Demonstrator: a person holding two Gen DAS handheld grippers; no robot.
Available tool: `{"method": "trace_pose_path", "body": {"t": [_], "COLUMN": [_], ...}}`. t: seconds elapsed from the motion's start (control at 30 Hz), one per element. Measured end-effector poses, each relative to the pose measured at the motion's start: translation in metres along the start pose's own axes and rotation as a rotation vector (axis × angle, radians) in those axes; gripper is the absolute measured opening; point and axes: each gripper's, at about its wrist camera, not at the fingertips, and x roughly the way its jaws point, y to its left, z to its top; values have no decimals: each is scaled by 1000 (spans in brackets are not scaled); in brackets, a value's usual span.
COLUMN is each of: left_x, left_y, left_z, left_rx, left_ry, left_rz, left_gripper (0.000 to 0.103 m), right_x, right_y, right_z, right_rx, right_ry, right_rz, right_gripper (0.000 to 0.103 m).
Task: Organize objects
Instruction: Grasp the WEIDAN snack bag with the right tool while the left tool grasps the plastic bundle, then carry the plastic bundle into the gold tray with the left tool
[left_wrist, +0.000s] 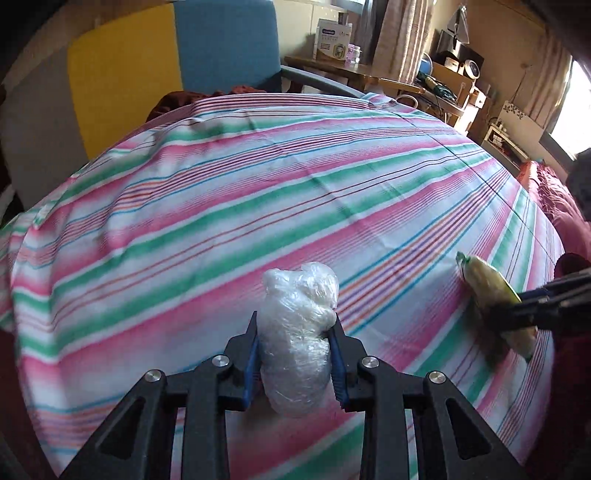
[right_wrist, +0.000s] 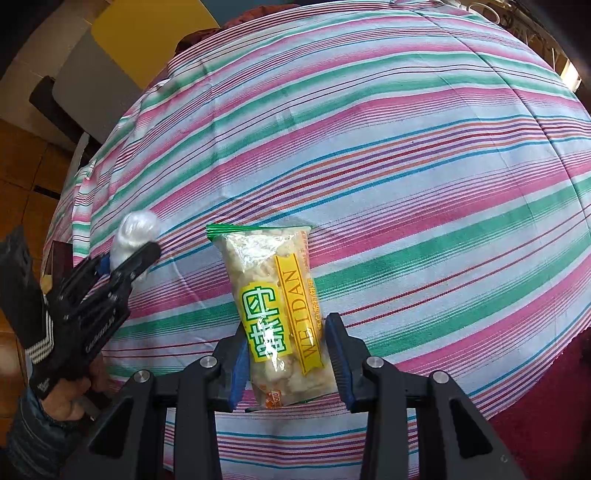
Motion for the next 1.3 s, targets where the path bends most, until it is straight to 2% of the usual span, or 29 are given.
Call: {"method": "trace_pose_path", "body": {"t": [0.2,0.27,0.4,0.53,0.67,0.77,0.93,1.3], "left_x": [-36,-46,-57,-63,-71,-80,-97,-135], "left_y": [13,14,13,13,17,16,13,20], "left_z": [-55,-68,-84,-93,-98,-99,-100,-105], "left_rx": [-52,-63,-60,-57,-74,-87,-87,-117], "left_ry": [-59,-67,-81,-85,-100,-125,-164,-230], "left_rz": [54,60,76,82,78,66,51,42], "left_gripper": [33,32,32,32,32,32,32,32], "right_x": [-4,-4,-3,24,58,62,72,74], "right_y": [15,22,71,113,149,154,155,146], "right_z": [-7,18,20,22,33,30,41,42], "right_rx": [-55,-91,-160,-199,-292,-357,-356,-361], "right_ry": [6,-5,-58,-90,-169,-191,-199,-186], "right_rz": [-46,-87,-92,-91,-198,-242,-225,-218], "right_gripper": [38,37,36,36,35,35,35,40]}}
